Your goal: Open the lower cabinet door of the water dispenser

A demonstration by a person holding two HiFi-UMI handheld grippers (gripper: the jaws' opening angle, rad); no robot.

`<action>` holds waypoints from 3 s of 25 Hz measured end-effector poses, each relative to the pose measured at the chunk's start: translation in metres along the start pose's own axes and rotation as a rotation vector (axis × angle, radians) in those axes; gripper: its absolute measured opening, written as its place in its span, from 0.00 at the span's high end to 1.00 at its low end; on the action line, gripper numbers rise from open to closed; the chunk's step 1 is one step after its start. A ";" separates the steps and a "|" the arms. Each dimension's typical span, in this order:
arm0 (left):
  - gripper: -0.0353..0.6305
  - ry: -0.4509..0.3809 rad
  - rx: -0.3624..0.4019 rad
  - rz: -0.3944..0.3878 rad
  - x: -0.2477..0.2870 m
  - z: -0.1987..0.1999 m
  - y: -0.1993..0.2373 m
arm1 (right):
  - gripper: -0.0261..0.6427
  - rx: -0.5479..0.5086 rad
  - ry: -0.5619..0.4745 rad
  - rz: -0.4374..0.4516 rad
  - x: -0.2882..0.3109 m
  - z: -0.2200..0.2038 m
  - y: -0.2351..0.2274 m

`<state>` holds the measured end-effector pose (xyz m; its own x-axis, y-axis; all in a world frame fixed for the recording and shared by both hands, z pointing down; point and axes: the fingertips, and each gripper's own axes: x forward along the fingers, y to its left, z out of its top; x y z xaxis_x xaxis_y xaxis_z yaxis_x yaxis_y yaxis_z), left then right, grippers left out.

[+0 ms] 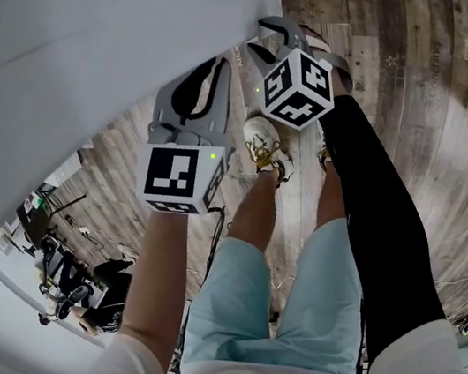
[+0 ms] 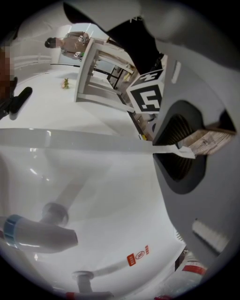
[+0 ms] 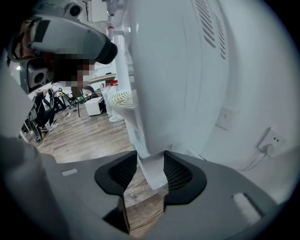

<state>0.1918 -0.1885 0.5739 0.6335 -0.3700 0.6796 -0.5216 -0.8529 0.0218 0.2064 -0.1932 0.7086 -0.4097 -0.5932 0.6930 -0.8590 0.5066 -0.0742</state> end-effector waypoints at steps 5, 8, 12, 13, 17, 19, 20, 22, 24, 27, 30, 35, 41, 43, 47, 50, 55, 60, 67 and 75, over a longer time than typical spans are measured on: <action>0.85 0.002 0.004 0.006 0.002 0.001 0.000 | 0.71 0.037 0.004 0.032 0.000 -0.010 0.017; 0.85 0.004 0.010 0.002 0.004 0.001 -0.004 | 0.71 0.043 0.013 0.021 -0.001 -0.011 0.016; 0.85 -0.001 0.005 0.007 0.003 0.000 -0.009 | 0.71 0.037 0.017 0.030 0.000 -0.011 0.020; 0.85 -0.004 0.001 0.010 0.002 0.000 -0.010 | 0.71 0.037 0.018 0.032 0.000 -0.011 0.022; 0.85 -0.015 -0.011 0.011 -0.003 -0.001 -0.013 | 0.71 0.048 0.025 0.027 -0.002 -0.015 0.026; 0.85 -0.023 -0.021 0.016 -0.006 -0.002 -0.013 | 0.71 0.046 0.030 0.024 -0.003 -0.016 0.027; 0.85 -0.025 -0.023 0.019 -0.009 -0.004 -0.012 | 0.71 0.048 0.032 0.022 -0.003 -0.016 0.029; 0.85 -0.028 -0.023 0.024 -0.014 -0.006 -0.012 | 0.71 0.057 0.033 0.018 -0.003 -0.018 0.032; 0.85 -0.034 -0.030 0.034 -0.018 -0.006 -0.012 | 0.71 0.060 0.038 0.016 -0.004 -0.020 0.035; 0.85 -0.043 -0.042 0.050 -0.025 -0.007 -0.010 | 0.71 0.061 0.054 0.015 -0.006 -0.022 0.039; 0.85 -0.042 -0.058 0.057 -0.033 -0.012 -0.006 | 0.71 0.064 0.071 0.020 -0.005 -0.023 0.048; 0.85 -0.049 -0.057 0.041 -0.044 -0.019 -0.007 | 0.71 0.073 0.094 0.005 -0.007 -0.026 0.059; 0.85 -0.056 -0.059 0.031 -0.057 -0.027 -0.003 | 0.71 0.092 0.104 -0.004 -0.009 -0.031 0.074; 0.85 -0.054 -0.060 0.026 -0.062 -0.031 0.000 | 0.71 0.093 0.117 -0.004 -0.009 -0.032 0.080; 0.85 -0.058 -0.064 0.021 -0.072 -0.038 0.008 | 0.71 0.103 0.136 -0.012 -0.010 -0.035 0.089; 0.85 -0.070 -0.065 0.026 -0.080 -0.040 0.018 | 0.71 0.111 0.144 -0.026 -0.011 -0.035 0.095; 0.85 -0.077 -0.078 0.039 -0.092 -0.051 0.031 | 0.71 0.111 0.160 -0.025 -0.009 -0.039 0.111; 0.85 -0.083 -0.097 0.055 -0.107 -0.065 0.042 | 0.71 0.091 0.179 -0.017 -0.007 -0.042 0.132; 0.85 -0.088 -0.117 0.075 -0.129 -0.080 0.054 | 0.71 0.079 0.209 0.030 -0.002 -0.042 0.167; 0.85 -0.098 -0.143 0.107 -0.153 -0.098 0.073 | 0.71 0.062 0.224 0.057 0.006 -0.037 0.199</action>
<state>0.0004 -0.1580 0.5436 0.6193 -0.4956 0.6090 -0.6601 -0.7486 0.0620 0.0442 -0.0727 0.7245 -0.3854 -0.4079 0.8277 -0.8567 0.4914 -0.1567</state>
